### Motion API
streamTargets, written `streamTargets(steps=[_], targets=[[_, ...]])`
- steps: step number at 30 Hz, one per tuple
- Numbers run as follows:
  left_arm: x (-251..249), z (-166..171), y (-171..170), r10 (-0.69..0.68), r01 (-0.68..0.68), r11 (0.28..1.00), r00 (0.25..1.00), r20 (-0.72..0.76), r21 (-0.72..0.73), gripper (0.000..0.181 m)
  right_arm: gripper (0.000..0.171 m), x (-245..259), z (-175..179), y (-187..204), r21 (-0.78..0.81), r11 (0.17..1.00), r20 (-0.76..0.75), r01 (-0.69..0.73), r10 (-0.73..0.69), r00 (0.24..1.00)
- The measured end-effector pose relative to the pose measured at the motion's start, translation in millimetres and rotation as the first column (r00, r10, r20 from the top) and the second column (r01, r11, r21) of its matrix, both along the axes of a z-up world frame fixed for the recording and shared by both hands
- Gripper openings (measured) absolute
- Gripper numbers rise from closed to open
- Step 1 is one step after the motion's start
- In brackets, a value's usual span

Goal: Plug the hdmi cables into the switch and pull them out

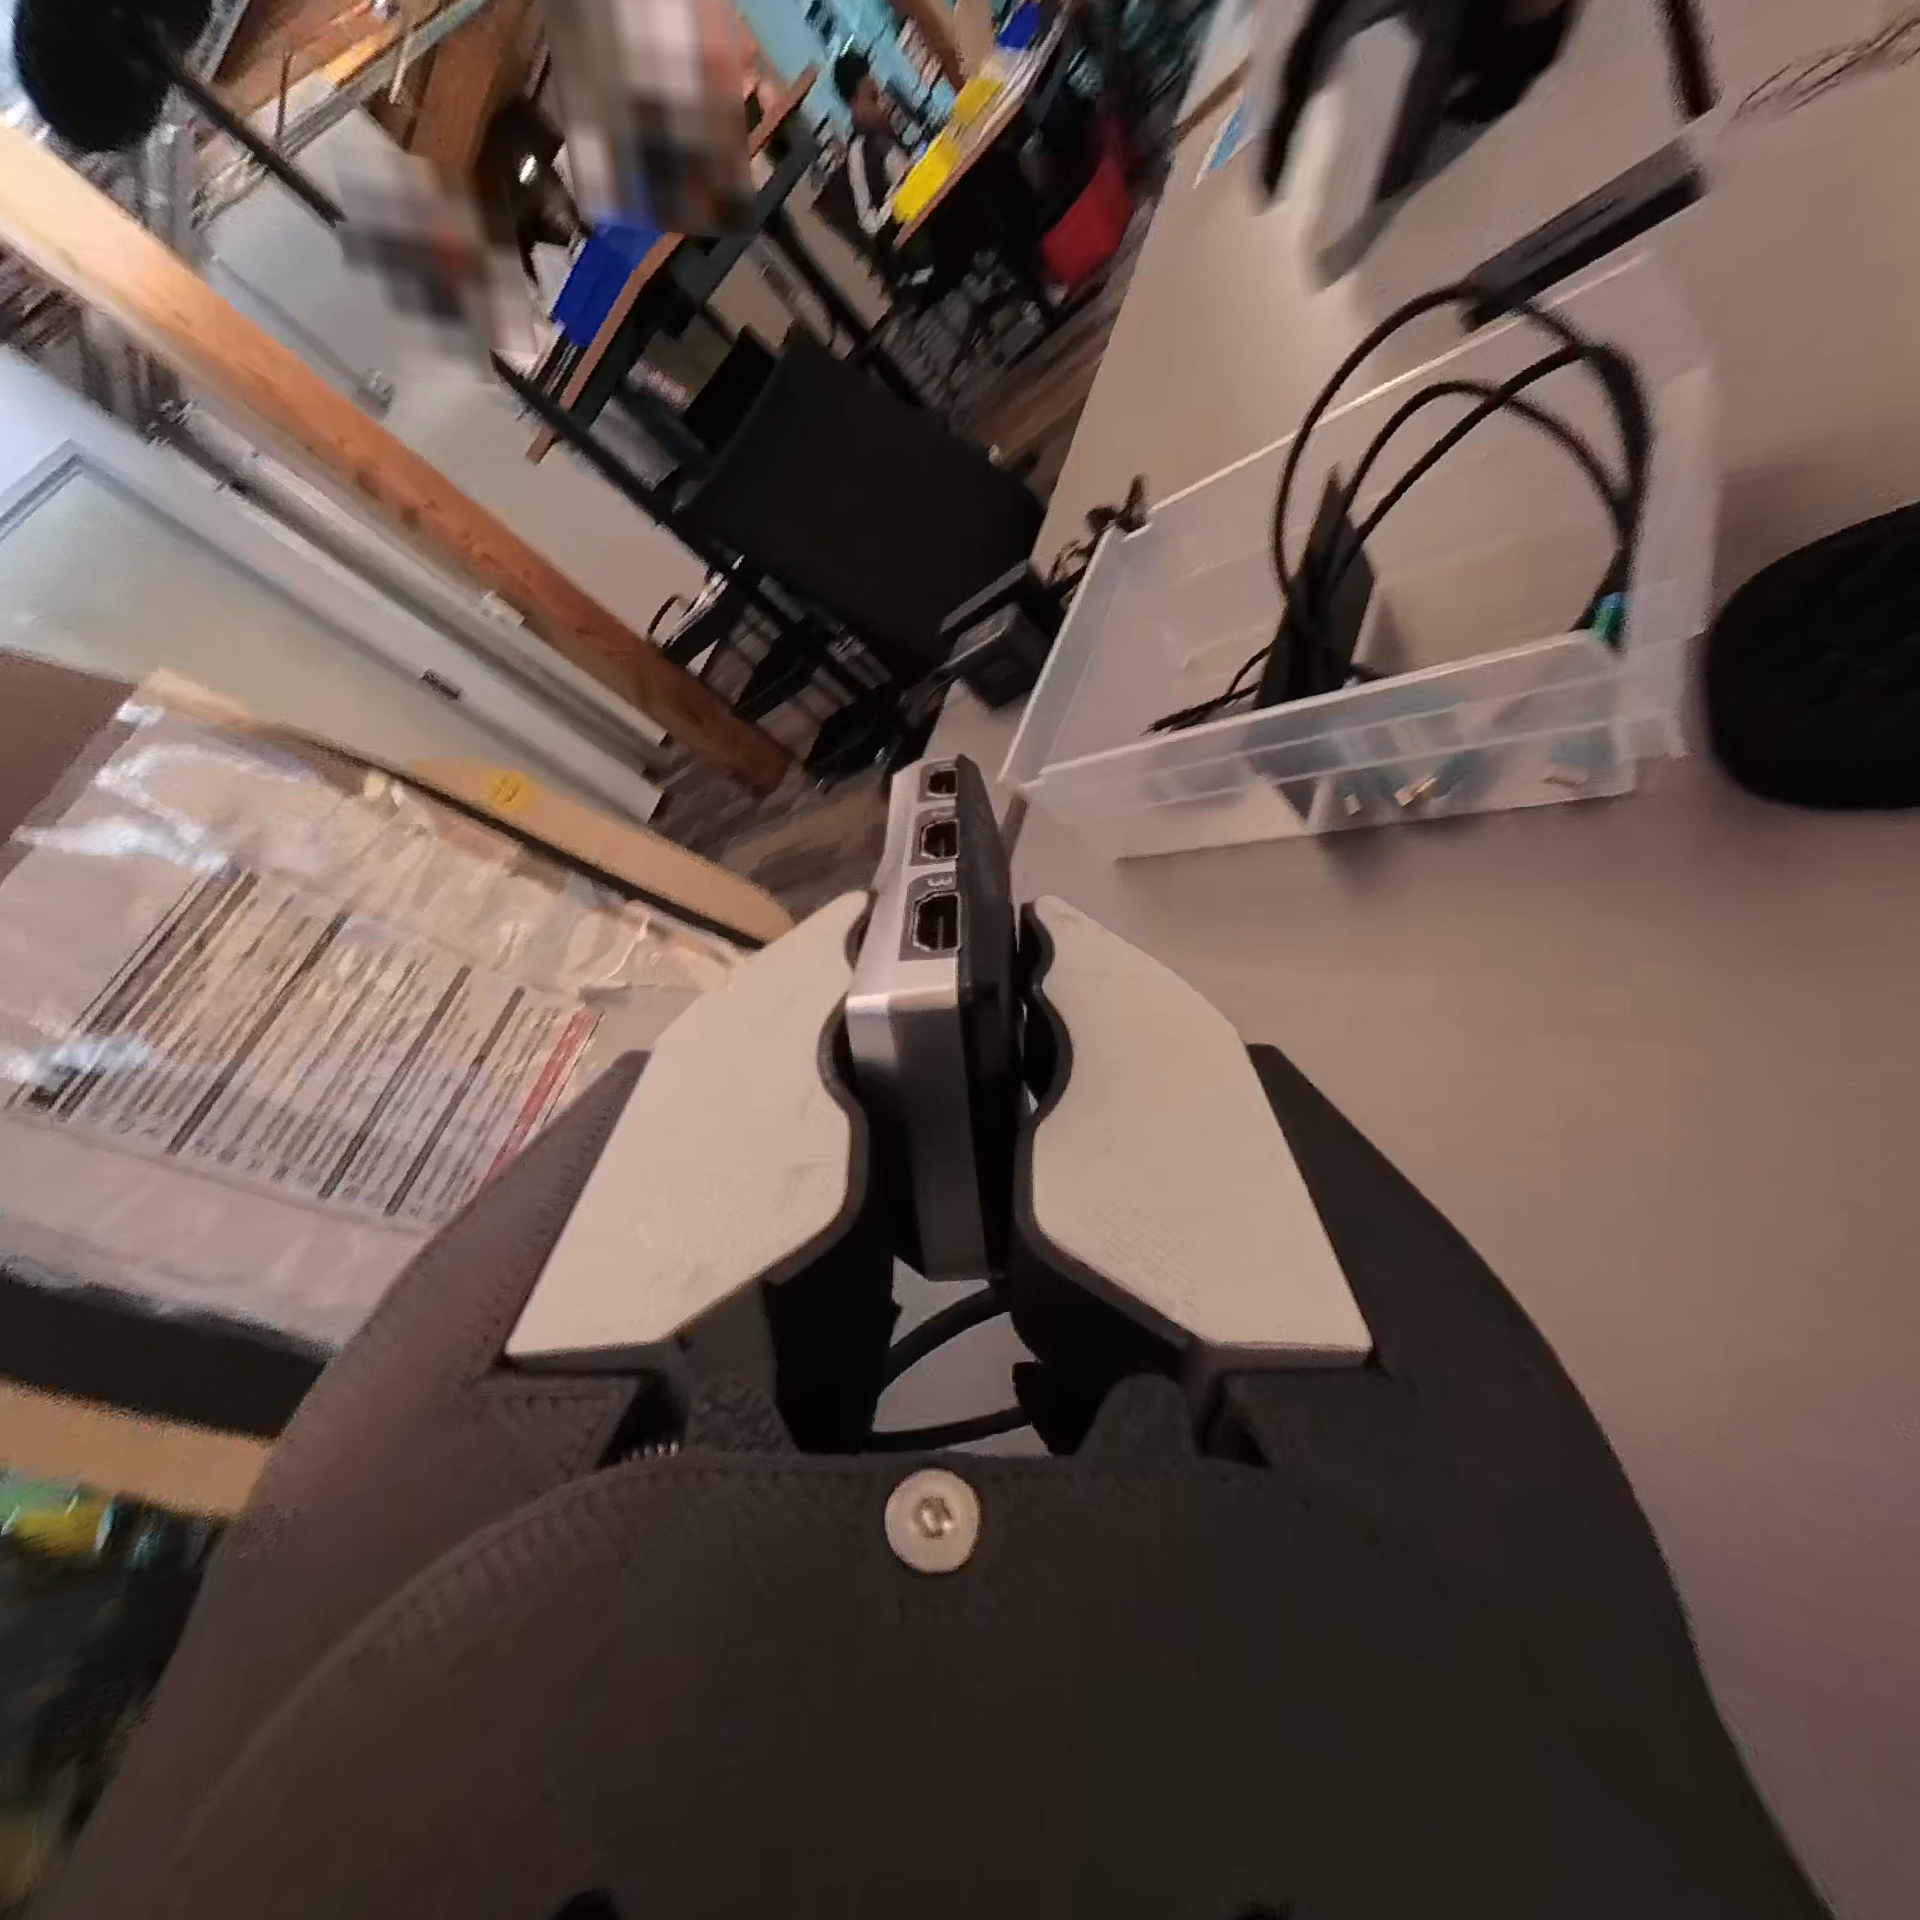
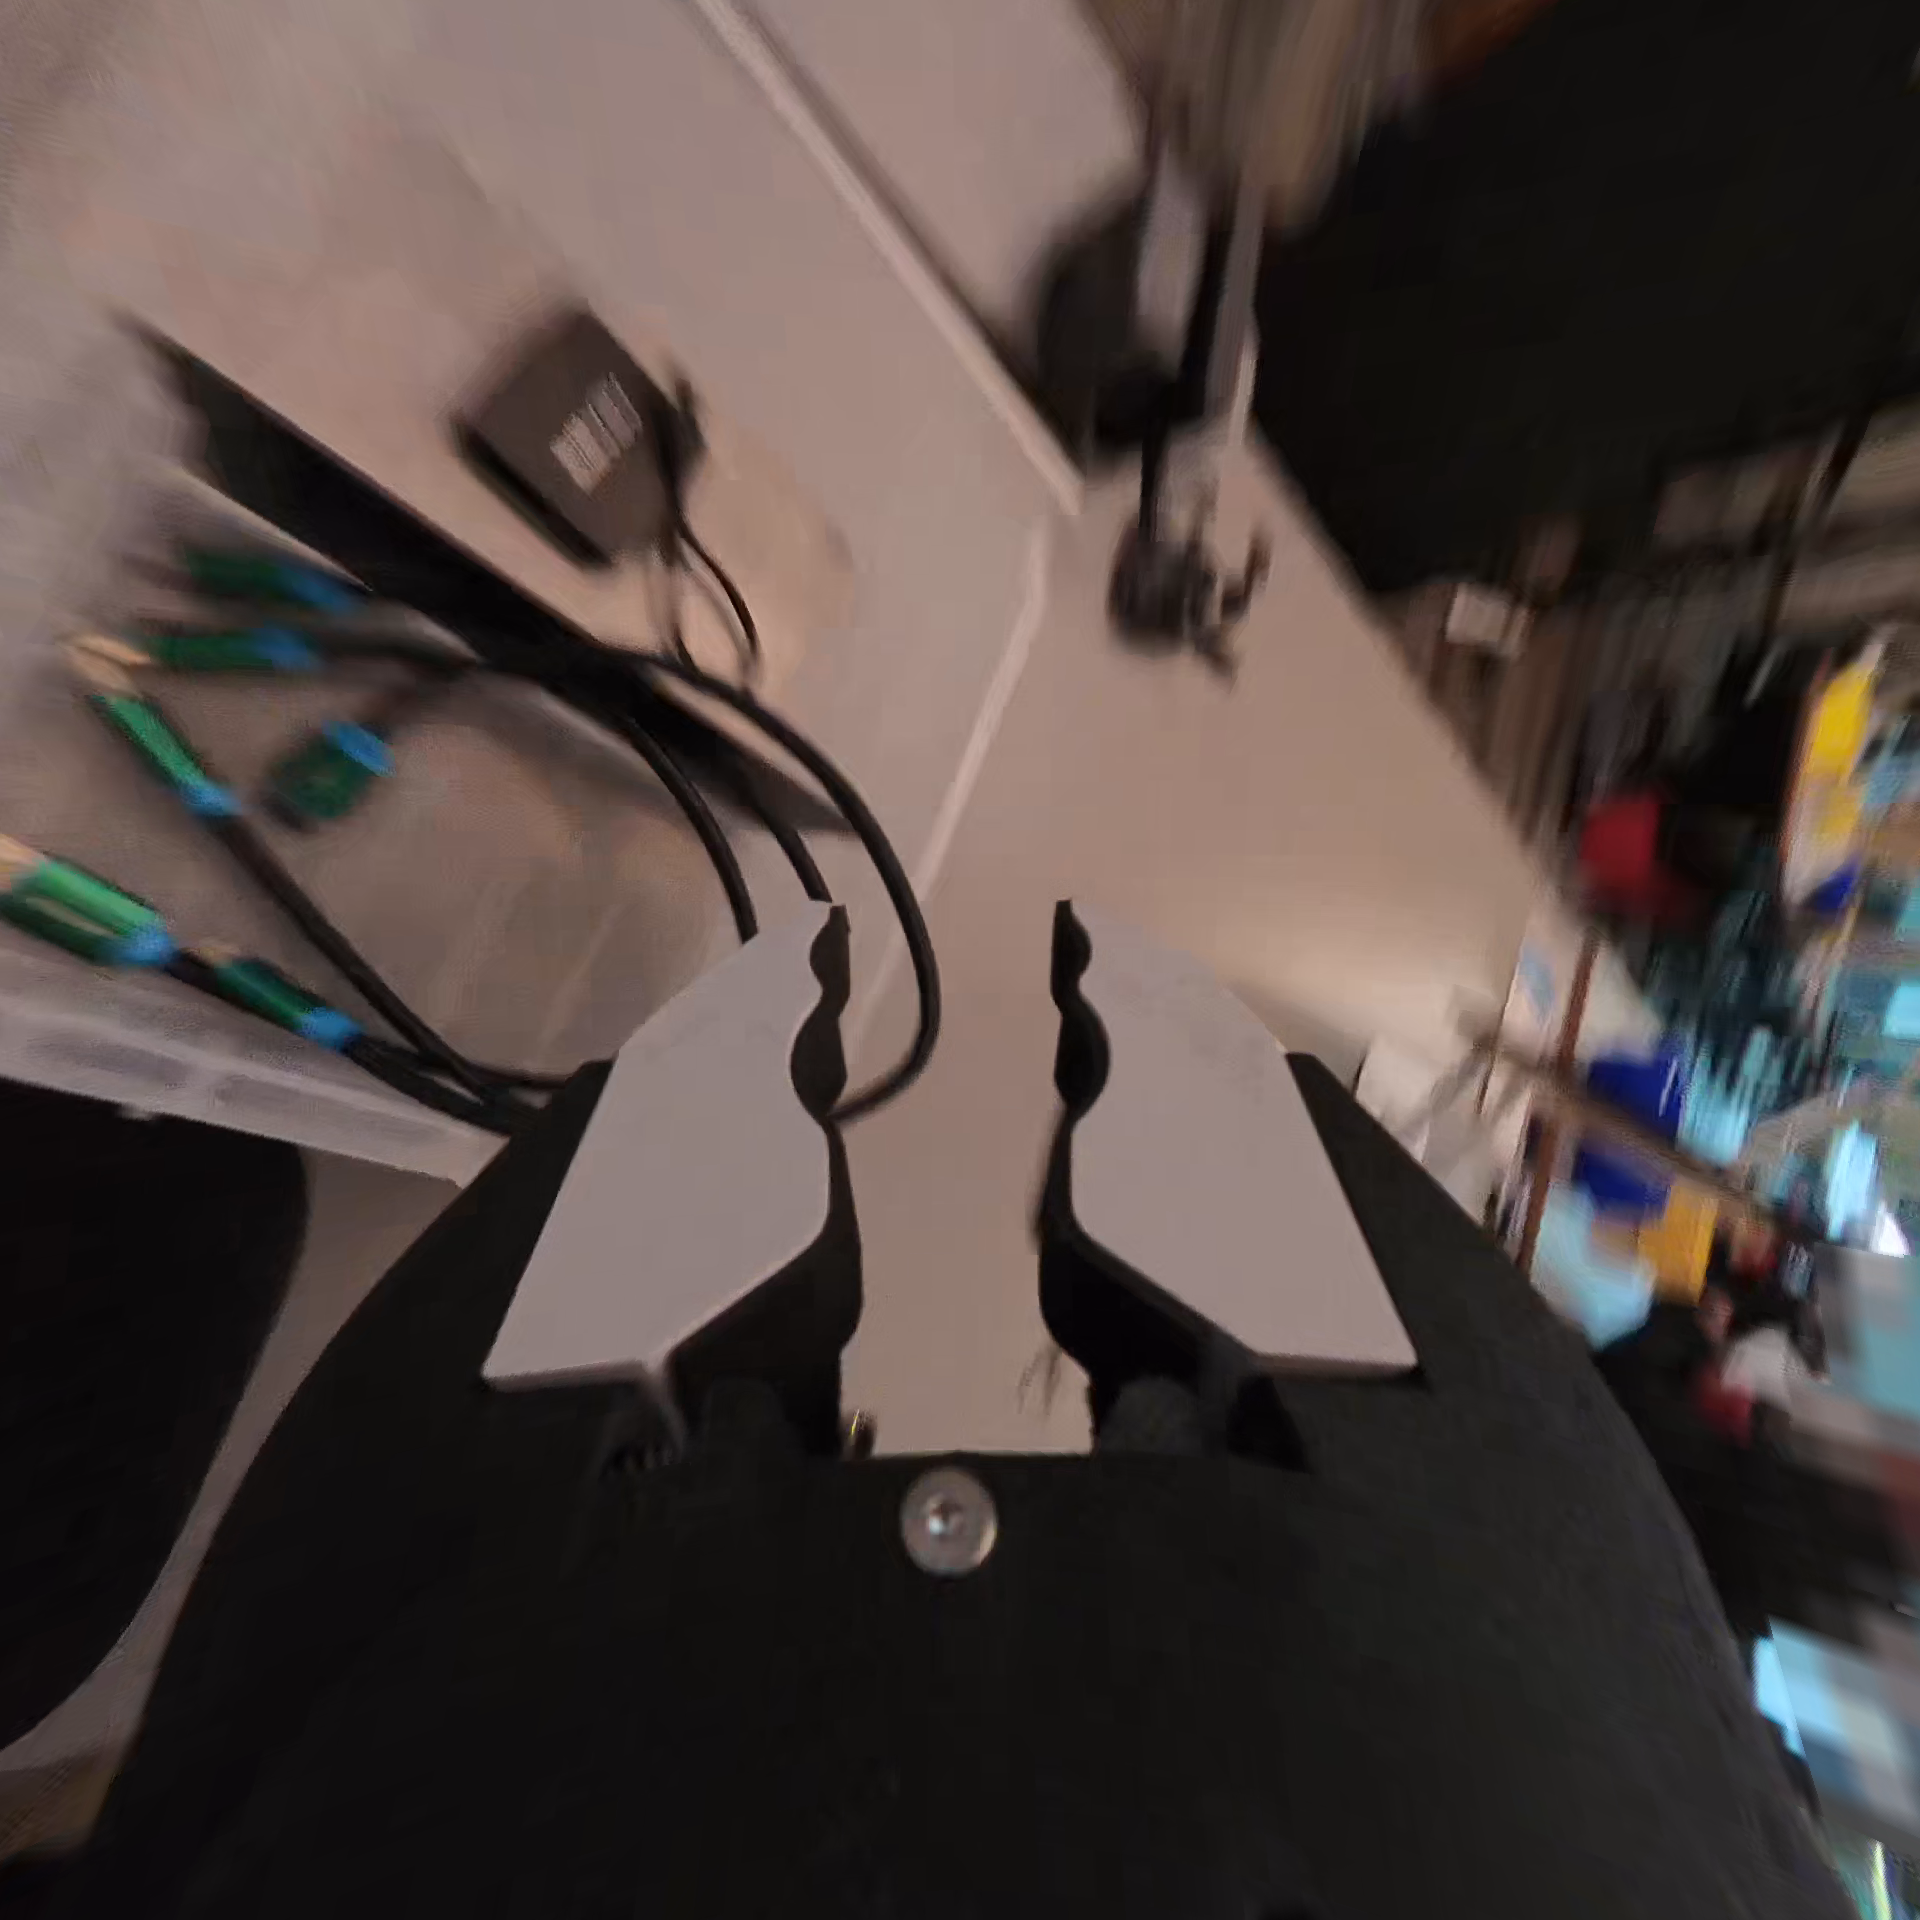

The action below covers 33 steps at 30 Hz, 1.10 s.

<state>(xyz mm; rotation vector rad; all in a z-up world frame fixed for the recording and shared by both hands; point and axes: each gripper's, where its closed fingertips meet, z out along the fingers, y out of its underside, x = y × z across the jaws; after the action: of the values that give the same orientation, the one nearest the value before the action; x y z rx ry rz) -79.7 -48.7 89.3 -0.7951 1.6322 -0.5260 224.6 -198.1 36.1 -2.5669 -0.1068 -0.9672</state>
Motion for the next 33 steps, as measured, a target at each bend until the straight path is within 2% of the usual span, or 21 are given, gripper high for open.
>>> streamTargets(steps=[1, 2, 3, 5, 7, 9, 12, 16, 21, 23, 29, 31, 33], targets=[[-2.0, 0.5, -8.2, -0.051, 0.051, 0.999, 0.999, 0.002, 0.005, 0.024, 0.036, -29.5, 16.8, 20.2, 0.069, 0.987, 0.033, -0.148, 0.146, 0.989], [-4.1, 0.4, -17.6, -0.104, 0.104, 0.994, 0.995, 0.001, 0.017, 0.024, 0.033, -67.8, 31.6, 38.8, 0.138, 0.939, 0.058, -0.316, 0.311, 0.949], [-6.0, 0.2, -27.4, -0.154, 0.154, 0.987, 0.988, 0.002, 0.035, 0.024, 0.030, -113.7, 43.3, 52.9, 0.192, 0.851, 0.076, -0.489, 0.484, 0.872], [-8.3, 1.2, -44.6, -0.228, 0.226, 0.971, 0.974, 0.015, 0.077, 0.024, 0.025, -205.6, 59.5, 62.9, 0.236, 0.606, 0.134, -0.759, 0.754, 0.643], [-9.2, 0.3, -57.3, -0.273, 0.270, 0.957, 0.962, 0.011, 0.105, 0.024, 0.031, -264.0, 67.3, 64.9, 0.182, 0.433, 0.219, -0.883, 0.857, 0.466], [-10.4, -4.5, -67.7, -0.312, 0.311, 0.941, 0.950, -0.014, 0.130, 0.024, 0.042, -292.7, 64.8, 70.3, 0.113, 0.371, 0.229, -0.922, 0.893, 0.387], [-11.0, -11.9, -76.8, -0.356, 0.358, 0.922, 0.934, -0.042, 0.148, 0.024, 0.044, -301.7, 53.7, 85.3, 0.034, 0.388, 0.182, -0.921, 0.904, 0.388], [-11.0, -13.9, -75.7, -0.354, 0.358, 0.922, 0.934, -0.053, 0.147, 0.024, 0.022, -308.3, 36.9, 94.0, -0.054, 0.370, 0.150, -0.927, 0.921, 0.359], [-11.1, -6.2, -58.1, -0.297, 0.282, 0.937, 0.954, 0.044, 0.206, 0.032, 0.022, -301.2, 39.6, 101.1, -0.002, 0.440, 0.134, -0.898, 0.890, 0.435], [-13.5, -5.7, -54.8, -0.294, 0.284, 0.943, 0.955, 0.038, 0.177, 0.032, 0.022, -298.2, 40.2, 101.5, 0.000, 0.451, 0.141, -0.893, 0.884, 0.446], [-13.0, -14.6, -57.7, -0.298, 0.301, 0.939, 0.953, -0.044, 0.166, 0.022, 0.024, -289.7, 35.6, 102.9, -0.091, 0.481, 0.182, -0.872, 0.869, 0.460], [-11.2, -12.6, -66.2, -0.327, 0.328, 0.934, 0.945, -0.031, 0.143, 0.023, 0.027, -299.8, 33.2, 106.2, -0.055, 0.449, 0.182, -0.892, 0.883, 0.434], [-10.5, -14.0, -69.6, -0.339, 0.342, 0.930, 0.940, -0.043, 0.135, 0.022, 0.025, -301.5, 27.8, 106.1, -0.085, 0.449, 0.176, -0.889, 0.885, 0.430]])
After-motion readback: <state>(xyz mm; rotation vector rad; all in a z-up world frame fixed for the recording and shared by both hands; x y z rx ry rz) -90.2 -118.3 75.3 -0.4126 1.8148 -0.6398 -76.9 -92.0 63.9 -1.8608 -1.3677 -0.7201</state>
